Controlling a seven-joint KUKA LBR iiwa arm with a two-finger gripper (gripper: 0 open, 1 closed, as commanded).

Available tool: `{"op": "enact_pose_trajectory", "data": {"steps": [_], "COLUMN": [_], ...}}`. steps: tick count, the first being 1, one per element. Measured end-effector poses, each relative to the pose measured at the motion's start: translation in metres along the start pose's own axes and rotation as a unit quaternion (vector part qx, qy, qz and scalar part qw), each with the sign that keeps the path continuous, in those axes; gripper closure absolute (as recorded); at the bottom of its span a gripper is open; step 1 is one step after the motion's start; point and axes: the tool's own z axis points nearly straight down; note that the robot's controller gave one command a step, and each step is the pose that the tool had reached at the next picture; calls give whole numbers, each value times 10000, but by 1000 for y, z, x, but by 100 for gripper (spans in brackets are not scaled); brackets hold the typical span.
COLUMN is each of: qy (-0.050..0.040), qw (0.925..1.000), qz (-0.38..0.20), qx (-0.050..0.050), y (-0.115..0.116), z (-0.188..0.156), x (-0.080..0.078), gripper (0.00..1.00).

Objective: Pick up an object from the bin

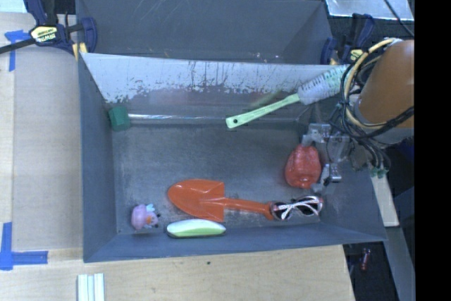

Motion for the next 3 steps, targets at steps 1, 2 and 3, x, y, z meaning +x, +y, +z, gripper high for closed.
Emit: {"op": "enact_pose_trajectory", "data": {"steps": [1, 2, 3], "qy": [-41, -132, -77], "qw": [10000, 9982, 9945], "qz": [-16, -591, -1048], "qx": [7, 24, 23], "y": [1, 5, 9], "z": [-5, 60, 29], "x": [-2, 26, 35], "gripper": [0, 0, 0]}}
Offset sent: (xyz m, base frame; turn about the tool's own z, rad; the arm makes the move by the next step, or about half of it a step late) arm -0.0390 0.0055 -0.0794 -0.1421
